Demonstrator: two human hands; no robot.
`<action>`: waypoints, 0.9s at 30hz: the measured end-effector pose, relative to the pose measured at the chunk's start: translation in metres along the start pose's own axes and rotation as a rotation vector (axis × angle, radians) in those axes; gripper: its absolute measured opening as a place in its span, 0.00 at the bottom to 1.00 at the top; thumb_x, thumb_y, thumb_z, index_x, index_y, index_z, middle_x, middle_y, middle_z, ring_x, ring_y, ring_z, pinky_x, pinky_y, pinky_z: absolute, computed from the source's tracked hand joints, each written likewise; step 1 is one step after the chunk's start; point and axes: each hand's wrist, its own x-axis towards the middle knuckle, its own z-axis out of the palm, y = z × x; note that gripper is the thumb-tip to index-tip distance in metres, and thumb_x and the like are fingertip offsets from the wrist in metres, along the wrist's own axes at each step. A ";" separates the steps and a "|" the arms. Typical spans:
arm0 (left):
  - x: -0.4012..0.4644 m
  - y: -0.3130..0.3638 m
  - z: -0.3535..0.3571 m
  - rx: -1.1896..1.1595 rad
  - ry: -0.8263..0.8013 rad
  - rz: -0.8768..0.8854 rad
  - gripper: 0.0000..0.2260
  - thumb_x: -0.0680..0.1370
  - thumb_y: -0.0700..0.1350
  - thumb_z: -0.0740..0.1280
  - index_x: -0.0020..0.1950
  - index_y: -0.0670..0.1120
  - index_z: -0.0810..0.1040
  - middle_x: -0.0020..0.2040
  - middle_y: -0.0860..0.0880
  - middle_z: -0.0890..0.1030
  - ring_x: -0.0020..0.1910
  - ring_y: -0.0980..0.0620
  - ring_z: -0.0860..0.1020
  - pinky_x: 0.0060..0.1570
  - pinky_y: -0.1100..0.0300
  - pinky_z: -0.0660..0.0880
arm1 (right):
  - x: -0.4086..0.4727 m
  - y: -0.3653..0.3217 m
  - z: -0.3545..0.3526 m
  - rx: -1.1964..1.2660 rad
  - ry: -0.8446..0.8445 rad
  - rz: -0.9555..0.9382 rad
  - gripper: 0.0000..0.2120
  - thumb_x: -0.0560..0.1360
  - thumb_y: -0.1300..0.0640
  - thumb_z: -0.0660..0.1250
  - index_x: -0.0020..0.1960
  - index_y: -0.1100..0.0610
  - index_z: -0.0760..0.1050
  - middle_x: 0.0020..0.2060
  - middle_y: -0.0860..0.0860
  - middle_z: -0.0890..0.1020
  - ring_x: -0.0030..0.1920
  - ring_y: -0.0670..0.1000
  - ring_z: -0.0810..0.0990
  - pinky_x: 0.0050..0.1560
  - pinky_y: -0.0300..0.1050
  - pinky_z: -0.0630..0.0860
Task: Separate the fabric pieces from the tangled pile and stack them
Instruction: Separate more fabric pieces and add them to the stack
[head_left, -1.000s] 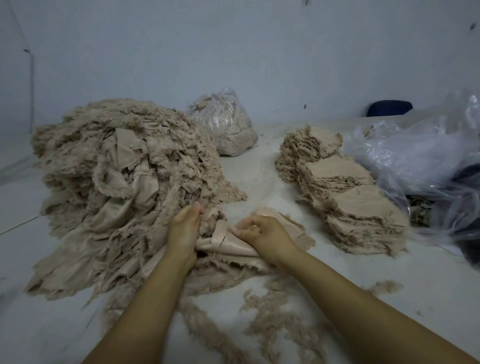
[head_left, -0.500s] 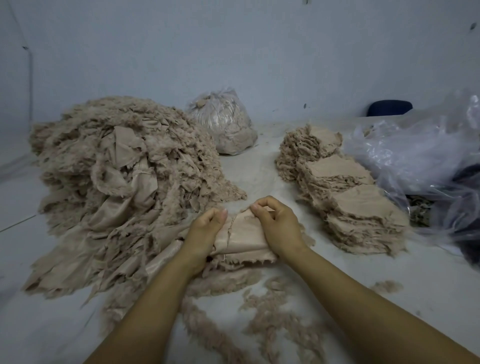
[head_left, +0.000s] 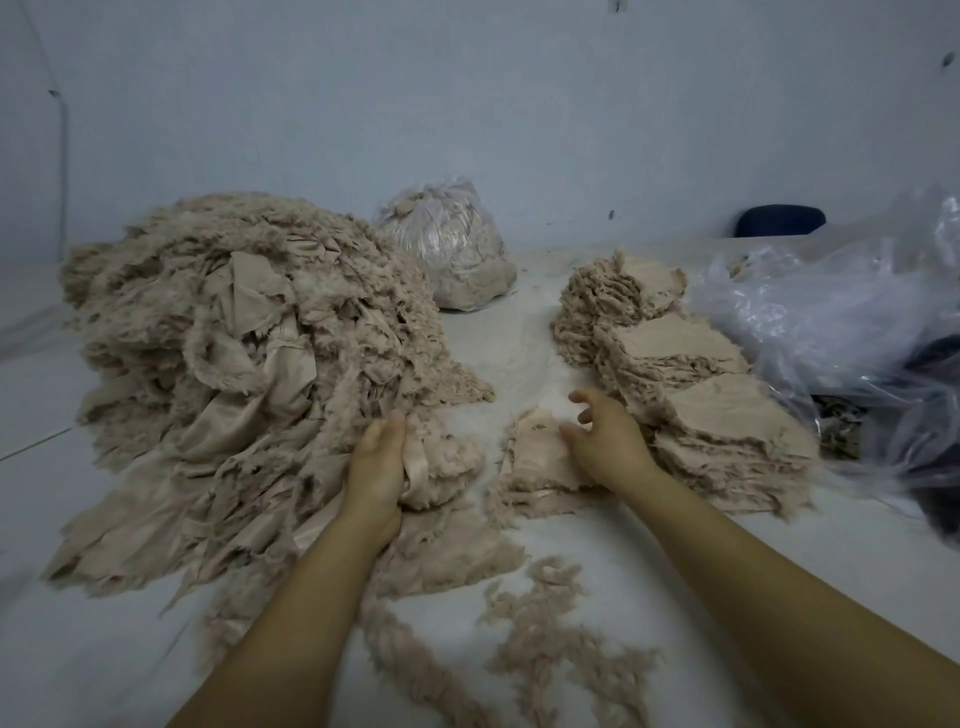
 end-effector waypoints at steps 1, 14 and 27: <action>0.000 -0.001 -0.002 0.085 0.008 0.056 0.09 0.81 0.50 0.60 0.45 0.47 0.74 0.42 0.46 0.78 0.40 0.50 0.77 0.42 0.56 0.74 | -0.003 0.000 0.002 -0.048 0.014 -0.019 0.20 0.80 0.56 0.63 0.70 0.56 0.66 0.65 0.57 0.69 0.61 0.55 0.73 0.61 0.46 0.69; -0.021 -0.024 0.005 0.999 -0.644 0.697 0.26 0.79 0.33 0.56 0.73 0.53 0.64 0.70 0.54 0.71 0.66 0.56 0.69 0.64 0.67 0.64 | -0.032 0.008 0.004 -0.018 -0.333 -0.374 0.14 0.69 0.54 0.77 0.53 0.57 0.83 0.38 0.40 0.78 0.41 0.28 0.75 0.47 0.28 0.72; 0.003 0.007 0.051 1.091 -0.862 0.430 0.17 0.81 0.37 0.58 0.68 0.49 0.73 0.67 0.50 0.75 0.66 0.53 0.71 0.65 0.63 0.66 | -0.038 -0.004 0.026 -0.095 -0.216 -0.299 0.05 0.73 0.59 0.70 0.45 0.52 0.83 0.50 0.53 0.79 0.51 0.53 0.76 0.55 0.48 0.74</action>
